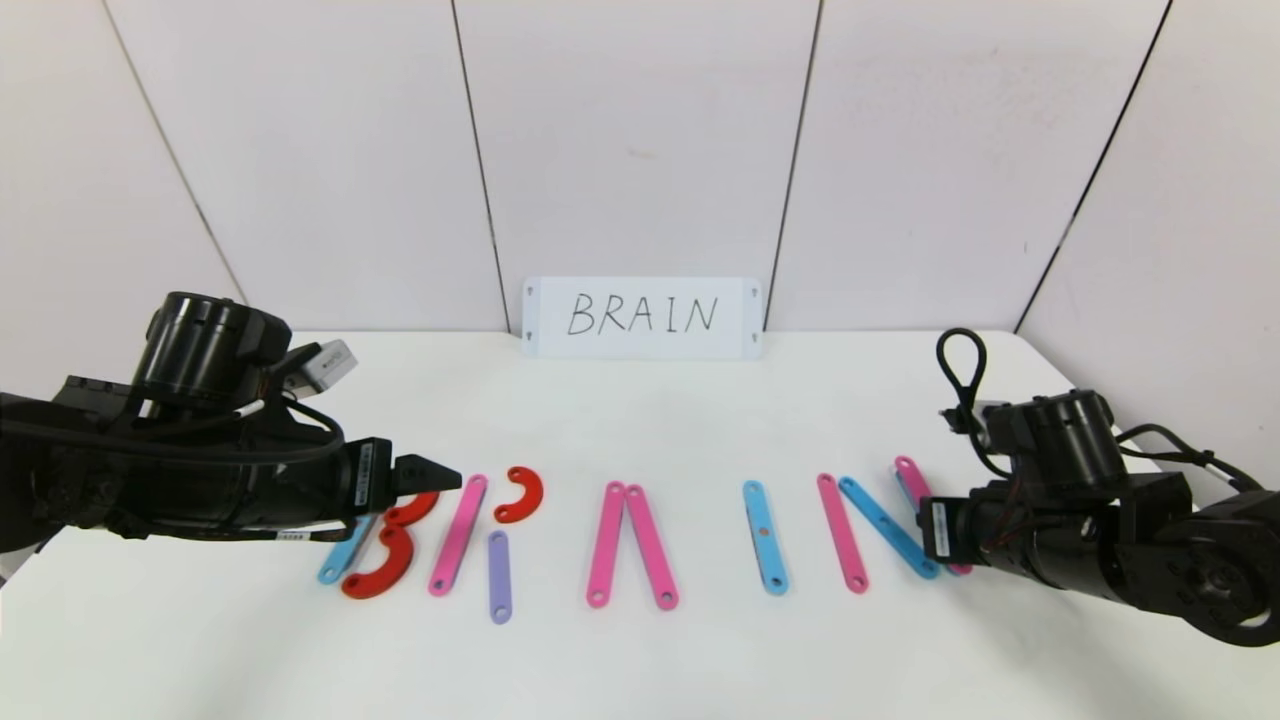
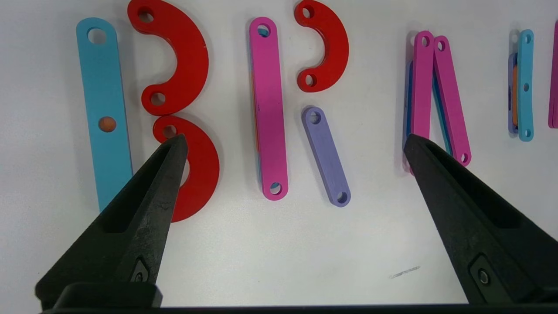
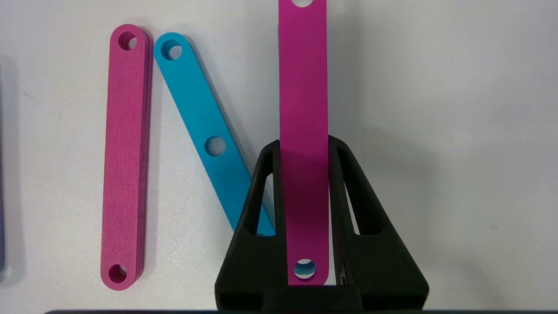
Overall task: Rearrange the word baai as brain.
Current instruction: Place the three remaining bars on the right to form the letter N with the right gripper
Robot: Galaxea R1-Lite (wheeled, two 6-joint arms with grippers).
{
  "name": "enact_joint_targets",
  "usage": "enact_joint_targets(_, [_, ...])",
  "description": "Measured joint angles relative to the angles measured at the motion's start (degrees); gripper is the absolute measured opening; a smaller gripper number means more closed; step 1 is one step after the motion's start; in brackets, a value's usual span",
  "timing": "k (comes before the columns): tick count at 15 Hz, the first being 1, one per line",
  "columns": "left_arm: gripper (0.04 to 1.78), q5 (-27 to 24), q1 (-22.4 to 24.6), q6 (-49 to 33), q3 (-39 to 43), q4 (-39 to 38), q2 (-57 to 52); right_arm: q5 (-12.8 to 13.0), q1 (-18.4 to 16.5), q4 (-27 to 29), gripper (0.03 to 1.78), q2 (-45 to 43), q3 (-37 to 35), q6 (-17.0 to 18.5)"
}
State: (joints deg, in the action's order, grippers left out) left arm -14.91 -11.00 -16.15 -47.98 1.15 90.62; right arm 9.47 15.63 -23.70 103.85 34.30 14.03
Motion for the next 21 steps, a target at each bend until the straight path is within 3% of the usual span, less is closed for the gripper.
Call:
enact_joint_targets(10, [1.74,0.0,0.0,0.0,0.0,0.0,0.0,-0.1,-0.9,-0.9,0.30,1.9,0.4,0.9])
enact_joint_targets(13, [1.74,0.0,0.0,0.0,0.0,0.0,0.0,-0.1,-0.9,-1.0,0.38,2.1,0.4,1.0])
enact_joint_targets(16, [1.74,0.0,0.0,0.0,0.0,0.0,0.0,-0.1,-1.1,-1.0,0.69,2.1,0.5,1.5])
enact_joint_targets(21, [1.74,0.0,0.0,0.0,0.0,0.0,0.0,-0.3,-1.8,-1.1,1.48,1.8,0.7,1.8])
